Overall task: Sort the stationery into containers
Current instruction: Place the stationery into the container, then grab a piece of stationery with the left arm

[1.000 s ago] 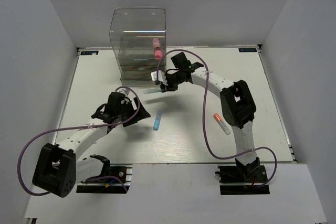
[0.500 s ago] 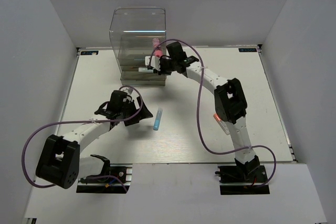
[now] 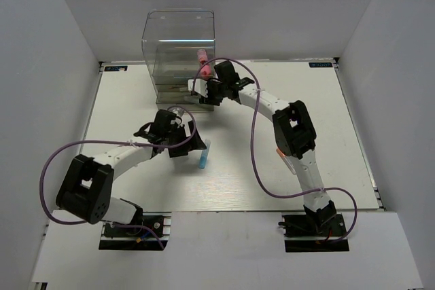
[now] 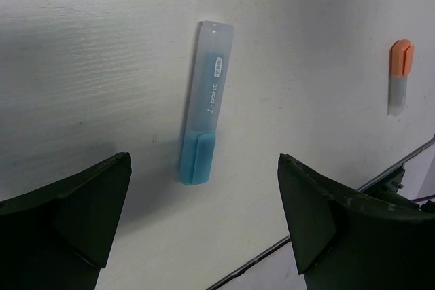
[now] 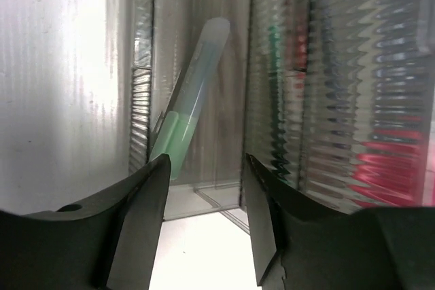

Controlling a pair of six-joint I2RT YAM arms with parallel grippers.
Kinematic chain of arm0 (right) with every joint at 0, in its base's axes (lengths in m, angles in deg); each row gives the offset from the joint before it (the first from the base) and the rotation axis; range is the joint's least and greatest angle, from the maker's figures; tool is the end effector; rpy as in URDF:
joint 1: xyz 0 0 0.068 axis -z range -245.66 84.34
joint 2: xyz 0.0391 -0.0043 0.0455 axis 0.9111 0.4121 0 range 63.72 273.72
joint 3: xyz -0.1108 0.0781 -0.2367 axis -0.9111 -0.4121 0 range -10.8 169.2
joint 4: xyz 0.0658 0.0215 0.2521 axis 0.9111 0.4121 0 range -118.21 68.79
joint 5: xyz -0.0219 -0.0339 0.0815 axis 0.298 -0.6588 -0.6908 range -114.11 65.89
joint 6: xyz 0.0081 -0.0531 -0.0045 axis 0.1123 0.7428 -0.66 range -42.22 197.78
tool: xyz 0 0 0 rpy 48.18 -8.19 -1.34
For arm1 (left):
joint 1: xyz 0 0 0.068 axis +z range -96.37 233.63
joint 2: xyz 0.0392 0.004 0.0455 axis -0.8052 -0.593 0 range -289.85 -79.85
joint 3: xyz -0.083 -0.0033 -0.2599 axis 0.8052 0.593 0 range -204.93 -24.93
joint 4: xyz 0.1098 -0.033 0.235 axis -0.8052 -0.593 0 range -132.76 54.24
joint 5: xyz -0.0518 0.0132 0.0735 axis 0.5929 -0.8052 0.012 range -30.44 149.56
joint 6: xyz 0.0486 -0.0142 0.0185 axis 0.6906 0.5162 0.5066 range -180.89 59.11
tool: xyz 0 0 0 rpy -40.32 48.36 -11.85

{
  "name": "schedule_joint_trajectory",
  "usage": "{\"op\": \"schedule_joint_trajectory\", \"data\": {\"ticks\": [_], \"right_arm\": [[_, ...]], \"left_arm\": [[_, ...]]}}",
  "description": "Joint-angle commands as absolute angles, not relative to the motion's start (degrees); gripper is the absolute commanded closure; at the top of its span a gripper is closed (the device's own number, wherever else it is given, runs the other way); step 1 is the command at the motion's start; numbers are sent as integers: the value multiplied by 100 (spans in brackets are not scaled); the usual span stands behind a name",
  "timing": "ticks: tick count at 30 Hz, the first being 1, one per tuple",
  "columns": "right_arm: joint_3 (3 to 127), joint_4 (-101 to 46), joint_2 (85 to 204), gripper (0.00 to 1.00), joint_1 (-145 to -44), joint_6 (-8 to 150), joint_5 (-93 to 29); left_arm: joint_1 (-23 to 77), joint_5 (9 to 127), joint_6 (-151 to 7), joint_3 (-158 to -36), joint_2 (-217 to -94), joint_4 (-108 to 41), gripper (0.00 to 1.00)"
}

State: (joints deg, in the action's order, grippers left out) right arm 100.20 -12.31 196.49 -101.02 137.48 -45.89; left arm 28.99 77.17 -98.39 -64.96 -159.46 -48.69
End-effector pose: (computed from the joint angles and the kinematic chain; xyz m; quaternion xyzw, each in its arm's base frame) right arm 0.4276 0.3196 0.2068 -0.7064 0.5336 0.0745 0.4591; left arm 0.2366 -0.1202 0.1777 -0.0559 0.9354 -0.2881 0.1973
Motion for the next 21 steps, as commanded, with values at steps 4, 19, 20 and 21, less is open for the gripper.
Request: {"op": "schedule_joint_trajectory", "data": {"ticks": [4,19,20,21], "right_arm": [[9722,-1486,19170,46,-10055,13430,-4862],[7333,-3636,17324,50,-9036,10821,-4556],[6896,-3882,17141,51,-8984,10705,-4381],[6779,-3998,16974,51,-8887,10591,-4101]], "left_arm": [[2657,7565,-9710,-6983,-16203,-5035,2],[1708,5799,-9948,-8680,-17915,-7039,22],[1655,5720,-9948,-8802,-17995,-7092,24],[1654,5553,-10017,-8855,-18091,-7153,27]]}}
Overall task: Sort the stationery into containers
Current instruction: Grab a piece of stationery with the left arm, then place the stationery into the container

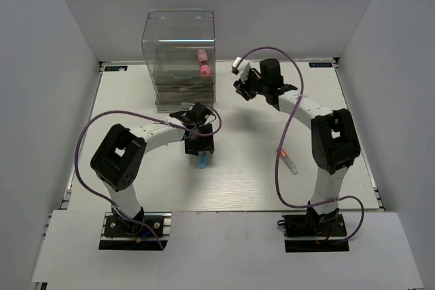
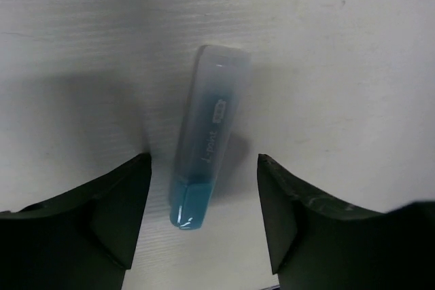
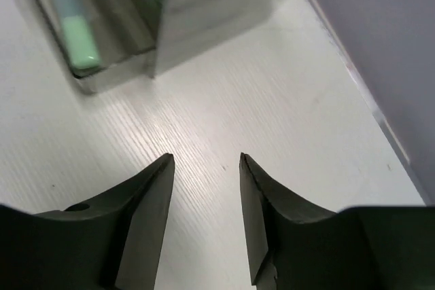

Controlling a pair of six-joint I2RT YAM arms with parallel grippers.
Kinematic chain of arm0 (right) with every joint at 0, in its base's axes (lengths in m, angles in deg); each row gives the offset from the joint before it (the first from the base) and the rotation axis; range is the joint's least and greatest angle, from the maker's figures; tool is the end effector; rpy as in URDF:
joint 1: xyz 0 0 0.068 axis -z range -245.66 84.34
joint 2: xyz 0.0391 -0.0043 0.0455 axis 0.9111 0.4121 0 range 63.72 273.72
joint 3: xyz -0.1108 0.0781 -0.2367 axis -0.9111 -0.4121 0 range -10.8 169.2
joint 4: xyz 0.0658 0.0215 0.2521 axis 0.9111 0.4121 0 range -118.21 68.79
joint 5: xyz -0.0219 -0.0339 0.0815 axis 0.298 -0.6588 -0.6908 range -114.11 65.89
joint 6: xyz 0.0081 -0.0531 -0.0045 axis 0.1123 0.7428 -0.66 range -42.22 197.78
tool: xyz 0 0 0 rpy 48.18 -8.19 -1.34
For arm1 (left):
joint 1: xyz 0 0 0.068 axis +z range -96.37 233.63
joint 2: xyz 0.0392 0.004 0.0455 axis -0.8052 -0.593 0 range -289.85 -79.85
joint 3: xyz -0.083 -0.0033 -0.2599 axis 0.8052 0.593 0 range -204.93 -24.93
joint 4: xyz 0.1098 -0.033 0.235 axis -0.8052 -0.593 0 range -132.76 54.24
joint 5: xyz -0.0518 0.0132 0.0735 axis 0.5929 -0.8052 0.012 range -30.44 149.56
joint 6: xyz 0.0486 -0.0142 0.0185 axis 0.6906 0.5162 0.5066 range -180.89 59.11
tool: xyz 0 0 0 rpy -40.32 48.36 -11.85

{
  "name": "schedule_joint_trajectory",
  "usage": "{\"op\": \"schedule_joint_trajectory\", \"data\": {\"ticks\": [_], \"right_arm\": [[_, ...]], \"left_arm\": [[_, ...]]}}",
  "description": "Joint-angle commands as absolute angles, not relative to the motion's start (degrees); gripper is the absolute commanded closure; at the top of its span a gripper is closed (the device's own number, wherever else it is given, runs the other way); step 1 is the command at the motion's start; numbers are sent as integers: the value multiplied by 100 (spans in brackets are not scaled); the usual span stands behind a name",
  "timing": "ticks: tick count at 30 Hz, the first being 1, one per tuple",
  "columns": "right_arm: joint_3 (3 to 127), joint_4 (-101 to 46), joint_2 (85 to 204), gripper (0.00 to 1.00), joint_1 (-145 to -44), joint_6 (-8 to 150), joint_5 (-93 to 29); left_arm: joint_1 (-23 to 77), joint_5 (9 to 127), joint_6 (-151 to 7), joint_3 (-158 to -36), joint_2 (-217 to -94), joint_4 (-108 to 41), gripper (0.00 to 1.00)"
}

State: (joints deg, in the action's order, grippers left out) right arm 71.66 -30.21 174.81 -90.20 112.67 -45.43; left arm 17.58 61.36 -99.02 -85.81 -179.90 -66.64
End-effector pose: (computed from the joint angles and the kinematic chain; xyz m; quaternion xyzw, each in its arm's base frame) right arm 0.4081 0.2005 0.2471 -0.4989 0.6781 0.1102 0.5283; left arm 0.2674 -0.1958 0.1623 -0.0152 0.9846 -0.1168 0.1290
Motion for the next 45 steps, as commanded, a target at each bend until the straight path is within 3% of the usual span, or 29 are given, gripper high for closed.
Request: {"op": "schedule_joint_trajectory", "data": {"ticks": [1,2,3,6,7,12,13,17,18,28,38,45], "right_arm": [[6586,-4234,16920,51,-8860,10164,-3924],[6445,-4280,16771,55,-8843,10020,-3566],[6357,-4289,16753,68,-8756,9923,-3310],[6085,-4254,16559,88,-8580,9782,-3316],[6023,-4210,16533,100,-8518,9694,-3316],[5793,-3790,16304,100,-8333,9448,-3412],[5793,-3719,16313,95,-8228,9413,-3491],[5609,-3472,16199,72,-8122,9412,-3755],[5530,-3463,16129,70,-8104,9438,-3782],[5249,-3428,15865,68,-7981,9535,-4045],[5090,-3384,15759,68,-7946,9614,-4212],[4871,-3366,15627,70,-7911,9579,-4274]], "left_arm": [[1567,5482,-10018,-8908,-18179,-7258,31],[1488,5386,-10079,-9022,-18337,-7320,35],[1487,5193,-10080,-9075,-18408,-7442,40],[1364,4885,-10141,-9199,-18462,-7557,57],[1364,4884,-10141,-9199,-18462,-7558,62],[1495,4778,-10080,-9251,-18409,-7558,94],[1496,4778,-10080,-9304,-18409,-7506,100],[1671,4778,-10018,-9698,-18478,-7505,100],[1672,4848,-10018,-9926,-18540,-7505,100],[2418,5525,-10685,-10675,-18278,-7014,100],[3254,6500,-13285,-9683,-17864,-5187,100],[3526,6546,-14746,-9866,-18294,-4710,100]]}}
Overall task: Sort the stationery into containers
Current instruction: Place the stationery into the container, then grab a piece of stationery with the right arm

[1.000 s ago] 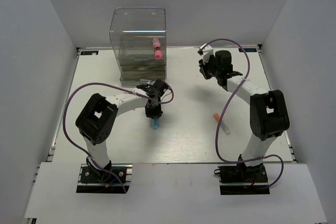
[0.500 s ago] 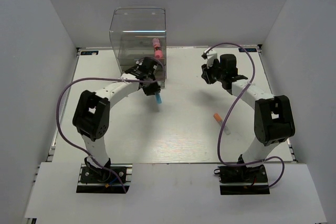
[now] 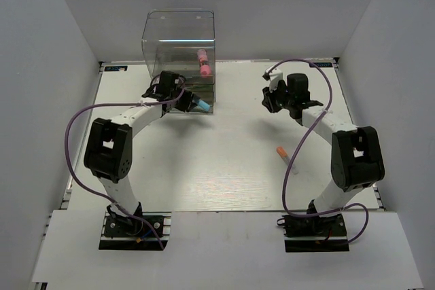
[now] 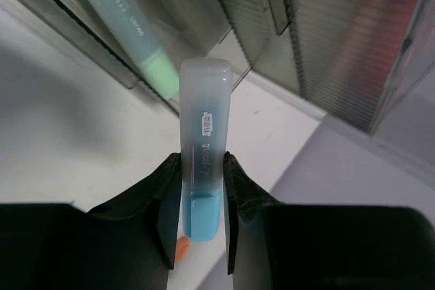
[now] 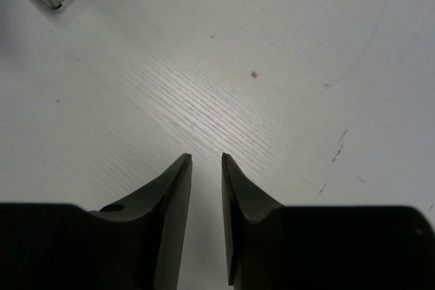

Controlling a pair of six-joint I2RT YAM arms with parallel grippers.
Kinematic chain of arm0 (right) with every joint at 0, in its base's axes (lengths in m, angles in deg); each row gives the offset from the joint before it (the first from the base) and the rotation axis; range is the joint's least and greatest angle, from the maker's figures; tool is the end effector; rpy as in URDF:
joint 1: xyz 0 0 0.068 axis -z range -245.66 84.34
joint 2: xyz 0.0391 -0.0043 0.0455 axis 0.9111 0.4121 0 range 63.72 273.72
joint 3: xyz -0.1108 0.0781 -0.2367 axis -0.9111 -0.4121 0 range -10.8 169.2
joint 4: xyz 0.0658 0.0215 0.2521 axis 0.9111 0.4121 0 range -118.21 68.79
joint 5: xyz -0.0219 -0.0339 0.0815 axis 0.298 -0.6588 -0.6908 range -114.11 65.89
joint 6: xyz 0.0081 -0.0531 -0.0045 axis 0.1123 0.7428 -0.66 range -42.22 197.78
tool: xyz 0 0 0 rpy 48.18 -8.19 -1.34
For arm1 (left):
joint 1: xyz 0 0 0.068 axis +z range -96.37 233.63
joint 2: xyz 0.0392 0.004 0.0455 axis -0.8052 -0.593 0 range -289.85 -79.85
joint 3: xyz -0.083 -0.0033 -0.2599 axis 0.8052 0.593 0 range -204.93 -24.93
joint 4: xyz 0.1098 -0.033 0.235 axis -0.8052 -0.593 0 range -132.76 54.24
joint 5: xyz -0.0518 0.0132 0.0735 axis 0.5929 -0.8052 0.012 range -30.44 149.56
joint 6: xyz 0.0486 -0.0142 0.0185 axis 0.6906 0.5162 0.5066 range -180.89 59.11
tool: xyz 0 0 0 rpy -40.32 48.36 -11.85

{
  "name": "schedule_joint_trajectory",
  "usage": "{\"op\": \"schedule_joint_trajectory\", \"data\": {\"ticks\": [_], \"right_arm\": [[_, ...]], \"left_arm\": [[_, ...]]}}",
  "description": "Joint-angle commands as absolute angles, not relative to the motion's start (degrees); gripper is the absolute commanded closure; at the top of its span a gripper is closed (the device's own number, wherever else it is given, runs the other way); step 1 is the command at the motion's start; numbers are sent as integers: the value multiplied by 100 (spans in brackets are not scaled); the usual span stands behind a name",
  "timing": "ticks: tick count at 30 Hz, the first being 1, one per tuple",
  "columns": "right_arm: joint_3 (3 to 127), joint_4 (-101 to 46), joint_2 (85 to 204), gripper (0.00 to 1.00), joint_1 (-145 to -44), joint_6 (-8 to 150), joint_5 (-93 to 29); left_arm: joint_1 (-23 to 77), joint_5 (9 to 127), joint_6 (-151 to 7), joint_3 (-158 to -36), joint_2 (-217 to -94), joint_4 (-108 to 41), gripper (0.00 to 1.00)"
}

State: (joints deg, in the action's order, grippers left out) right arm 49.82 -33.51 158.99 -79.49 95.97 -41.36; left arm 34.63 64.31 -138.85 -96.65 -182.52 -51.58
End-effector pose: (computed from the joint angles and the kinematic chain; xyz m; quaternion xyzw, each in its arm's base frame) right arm 0.3606 0.0996 0.2335 -0.3082 0.7994 0.1104 0.5038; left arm 0.3716 -0.1309 0.2168 -0.4438 0.8161 -0.3012 0.2152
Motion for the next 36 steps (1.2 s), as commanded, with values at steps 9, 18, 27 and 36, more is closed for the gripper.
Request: {"op": "schedule_joint_trajectory", "data": {"ticks": [9,18,27,36], "right_arm": [[4651,-3287,15434,70,-7885,9641,-4283],[4554,-2297,15302,49,-7770,10176,-4722],[4326,-994,14960,41,-7744,11143,-4942],[3895,-114,14433,35,-7753,11416,-4021]], "left_arm": [[3632,6220,-15695,-10289,-18980,-4816,94],[3737,6167,-15766,-10403,-19094,-4570,42],[3737,6553,-14978,-10236,-18639,-4201,29],[3737,6993,-13000,-9613,-17558,-4324,9]]}}
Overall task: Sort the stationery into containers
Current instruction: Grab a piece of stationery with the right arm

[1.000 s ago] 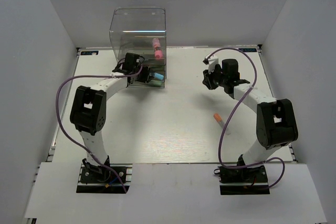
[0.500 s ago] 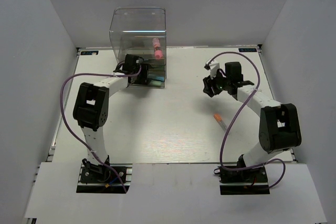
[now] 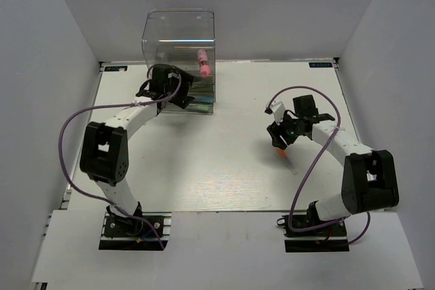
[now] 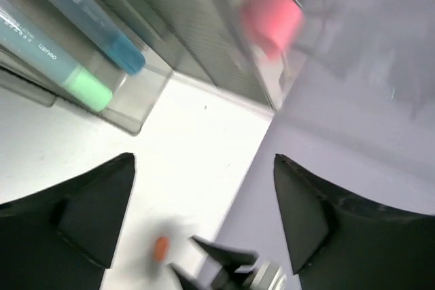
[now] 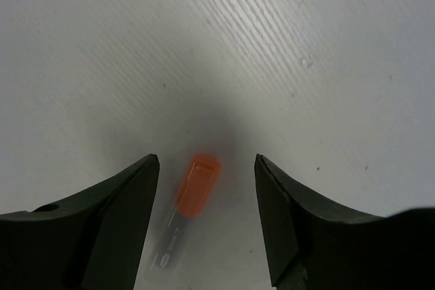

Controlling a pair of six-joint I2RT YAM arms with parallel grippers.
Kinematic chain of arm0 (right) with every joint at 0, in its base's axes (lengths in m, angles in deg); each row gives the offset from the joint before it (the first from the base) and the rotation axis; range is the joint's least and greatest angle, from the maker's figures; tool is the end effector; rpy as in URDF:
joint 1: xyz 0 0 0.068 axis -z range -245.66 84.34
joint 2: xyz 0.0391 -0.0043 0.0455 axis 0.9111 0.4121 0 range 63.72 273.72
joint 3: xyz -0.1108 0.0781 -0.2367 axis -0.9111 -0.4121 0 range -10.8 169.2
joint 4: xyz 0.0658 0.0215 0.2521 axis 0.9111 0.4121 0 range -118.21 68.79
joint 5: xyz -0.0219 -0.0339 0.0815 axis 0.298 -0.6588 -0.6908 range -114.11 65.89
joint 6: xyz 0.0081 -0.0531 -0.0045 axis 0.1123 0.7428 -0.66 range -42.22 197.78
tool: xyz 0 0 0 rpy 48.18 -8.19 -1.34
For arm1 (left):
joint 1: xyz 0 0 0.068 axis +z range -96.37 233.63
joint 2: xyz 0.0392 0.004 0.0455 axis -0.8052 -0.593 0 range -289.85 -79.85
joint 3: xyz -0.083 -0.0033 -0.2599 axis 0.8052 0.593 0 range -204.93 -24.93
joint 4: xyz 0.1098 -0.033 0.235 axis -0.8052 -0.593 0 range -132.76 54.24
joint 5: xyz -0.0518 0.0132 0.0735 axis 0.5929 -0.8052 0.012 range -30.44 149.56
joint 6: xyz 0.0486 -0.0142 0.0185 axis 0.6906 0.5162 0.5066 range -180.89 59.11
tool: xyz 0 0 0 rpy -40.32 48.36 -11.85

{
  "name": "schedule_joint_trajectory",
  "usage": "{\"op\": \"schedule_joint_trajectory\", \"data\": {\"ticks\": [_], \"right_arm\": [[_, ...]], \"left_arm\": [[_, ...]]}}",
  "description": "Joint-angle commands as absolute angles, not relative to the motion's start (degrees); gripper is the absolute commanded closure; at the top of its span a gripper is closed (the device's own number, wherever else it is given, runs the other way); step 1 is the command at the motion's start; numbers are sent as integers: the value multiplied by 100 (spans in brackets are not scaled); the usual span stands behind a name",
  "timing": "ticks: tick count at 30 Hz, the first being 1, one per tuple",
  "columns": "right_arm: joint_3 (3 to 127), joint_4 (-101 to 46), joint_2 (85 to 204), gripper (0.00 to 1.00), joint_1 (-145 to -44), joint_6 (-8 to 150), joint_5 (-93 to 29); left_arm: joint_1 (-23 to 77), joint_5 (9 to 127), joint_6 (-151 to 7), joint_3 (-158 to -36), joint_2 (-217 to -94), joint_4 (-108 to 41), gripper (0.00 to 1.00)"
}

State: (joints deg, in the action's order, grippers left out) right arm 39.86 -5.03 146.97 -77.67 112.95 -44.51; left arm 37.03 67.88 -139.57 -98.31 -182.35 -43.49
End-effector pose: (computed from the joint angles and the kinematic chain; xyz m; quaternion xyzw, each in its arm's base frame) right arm 0.2792 0.0721 0.2055 -0.4242 0.8411 0.1077 0.3178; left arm 0.3894 -0.1213 0.2390 -0.4321 0.7809 -0.3735 0.2528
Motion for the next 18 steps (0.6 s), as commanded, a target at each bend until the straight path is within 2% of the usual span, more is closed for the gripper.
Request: {"op": "schedule_joint_trajectory", "data": {"ticks": [1,3,7,10,18], "right_arm": [[3878,-123,14336,35,-7779,11390,-3802],[3781,-70,14274,31,-7788,11276,-3546],[3641,158,14239,28,-7797,11135,-3097],[3465,184,14177,28,-7805,11047,-2982],[3034,352,13993,34,-8016,10828,-2894]], "left_arm": [[3737,6993,-12658,-9533,-17434,-4384,7],[3737,6993,-12410,-9191,-17057,-4438,0],[3737,6993,-12189,-8322,-16380,-4288,0],[3737,6993,-12259,-7453,-15941,-4007,0],[3737,6871,-12207,-6993,-15544,-4139,0]]}}
